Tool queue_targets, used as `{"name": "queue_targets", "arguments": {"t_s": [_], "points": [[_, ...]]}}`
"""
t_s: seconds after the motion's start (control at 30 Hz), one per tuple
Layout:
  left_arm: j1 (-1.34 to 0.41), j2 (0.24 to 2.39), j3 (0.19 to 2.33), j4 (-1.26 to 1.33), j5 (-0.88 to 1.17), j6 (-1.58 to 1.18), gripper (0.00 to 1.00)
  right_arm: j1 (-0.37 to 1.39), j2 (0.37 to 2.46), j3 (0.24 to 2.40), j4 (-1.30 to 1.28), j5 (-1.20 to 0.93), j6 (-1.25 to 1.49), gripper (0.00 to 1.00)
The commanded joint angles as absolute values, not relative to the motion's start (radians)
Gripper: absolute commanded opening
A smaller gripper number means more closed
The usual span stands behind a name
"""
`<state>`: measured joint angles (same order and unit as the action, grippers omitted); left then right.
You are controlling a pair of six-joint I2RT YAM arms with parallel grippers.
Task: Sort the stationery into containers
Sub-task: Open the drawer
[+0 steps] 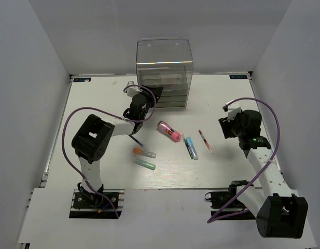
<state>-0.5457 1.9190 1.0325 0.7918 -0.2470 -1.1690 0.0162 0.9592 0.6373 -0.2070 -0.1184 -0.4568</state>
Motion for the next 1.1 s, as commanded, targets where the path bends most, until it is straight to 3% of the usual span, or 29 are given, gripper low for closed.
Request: {"name": "queue_targets", "arguments": {"t_s": [0.0, 0.23, 0.47, 0.6, 0.7, 0.83, 1.07], "points": [[-0.549, 1.942, 1.089, 0.772, -0.272, -1.2, 0.57, 0.02, 0.942, 0.623, -0.166, -0.146, -0.468, 0.63], [-0.549, 1.974, 1.123, 0.741, -0.272, -1.252, 0.44, 0.02, 0.934, 0.618, -0.161, -0.153, -0.469, 0.62], [-0.549, 1.974, 1.123, 0.741, -0.281, -1.261, 0.17, 0.021, 0.928, 0.615, -0.161, -0.17, -0.474, 0.57], [-0.549, 1.956, 1.111, 0.761, -0.258, -1.261, 0.07, 0.02, 0.922, 0.611, -0.164, -0.184, -0.477, 0.56], [-0.549, 1.927, 1.089, 0.773, -0.216, -1.261, 0.05, 0.023, 0.917, 0.607, -0.176, -0.231, -0.492, 0.56], [-0.549, 1.879, 1.068, 0.782, -0.169, -1.25, 0.05, 0.023, 0.89, 0.601, -0.219, -0.386, -0.549, 0.9], [-0.549, 1.783, 1.026, 0.782, -0.124, -1.221, 0.05, 0.043, 0.913, 0.618, -0.314, -0.722, -0.618, 0.9]]}}
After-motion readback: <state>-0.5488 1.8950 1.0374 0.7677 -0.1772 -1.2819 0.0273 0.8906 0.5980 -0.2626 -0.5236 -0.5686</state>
